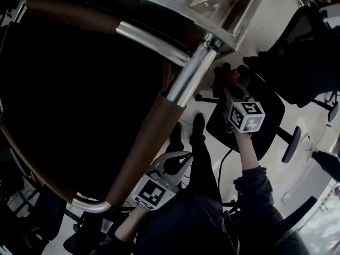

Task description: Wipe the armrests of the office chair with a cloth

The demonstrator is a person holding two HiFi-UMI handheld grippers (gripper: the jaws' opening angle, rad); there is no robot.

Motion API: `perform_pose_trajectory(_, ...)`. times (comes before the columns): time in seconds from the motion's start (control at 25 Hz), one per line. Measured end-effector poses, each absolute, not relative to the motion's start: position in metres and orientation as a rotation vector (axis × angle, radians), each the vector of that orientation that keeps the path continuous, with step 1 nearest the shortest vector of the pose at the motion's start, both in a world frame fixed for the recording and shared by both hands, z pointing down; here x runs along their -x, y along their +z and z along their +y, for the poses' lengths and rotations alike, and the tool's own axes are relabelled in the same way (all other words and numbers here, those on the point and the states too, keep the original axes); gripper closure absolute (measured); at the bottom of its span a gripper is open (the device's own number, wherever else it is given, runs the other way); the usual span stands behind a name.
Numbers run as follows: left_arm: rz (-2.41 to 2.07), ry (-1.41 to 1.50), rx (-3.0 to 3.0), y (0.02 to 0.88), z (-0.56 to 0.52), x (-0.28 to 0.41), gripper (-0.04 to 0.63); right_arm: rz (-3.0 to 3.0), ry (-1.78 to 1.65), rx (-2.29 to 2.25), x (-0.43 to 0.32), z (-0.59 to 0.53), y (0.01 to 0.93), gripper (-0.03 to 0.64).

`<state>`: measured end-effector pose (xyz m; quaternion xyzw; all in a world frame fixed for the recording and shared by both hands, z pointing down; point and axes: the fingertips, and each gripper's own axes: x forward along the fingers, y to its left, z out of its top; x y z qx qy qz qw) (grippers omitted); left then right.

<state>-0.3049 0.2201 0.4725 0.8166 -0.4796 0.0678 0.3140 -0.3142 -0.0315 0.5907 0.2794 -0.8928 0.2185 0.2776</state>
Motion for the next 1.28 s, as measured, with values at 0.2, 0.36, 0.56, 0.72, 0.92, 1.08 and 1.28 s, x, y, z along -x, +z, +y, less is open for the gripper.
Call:
perform_pose_trajectory(0.2,-1.274,0.171,-2.137,0.480,0.221,0.317,0.578,-2.316,0.658,-0.776,0.347,-0.048,0.611,0.569)
perform_pose_trajectory(0.36,-1.226,0.207,-2.163,0.477,0.224,0.311,0.578,-2.241,0.792,-0.897,0.362,-0.031,0.643,0.569)
perform_pose_trajectory(0.56,-1.210,0.243,-2.183,0.477,0.225,0.317,0.578,-2.195,0.784,-0.983,0.357,-0.026,0.659,0.571)
perform_pose_trajectory(0.72,-1.188,0.271,-2.194,0.478,0.229,0.315,0.578,-2.165,0.762,-1.006,0.353,-0.020,0.660,0.572)
perform_pose_trajectory(0.92,-1.182,0.249,-2.186,0.482,0.242,0.309,0.578,-2.146,0.730,-1.044,0.328,-0.005,0.656,0.572)
perform_pose_trajectory(1.08,-1.135,0.270,-2.202,0.489,0.254,0.301,0.578,-2.108,0.714,-1.006,0.311,0.009,0.661,0.574)
perform_pose_trajectory(1.28,-1.112,0.283,-2.223,0.489,0.261,0.289,0.578,-2.103,0.699,-1.012,0.294,0.027,0.662,0.574)
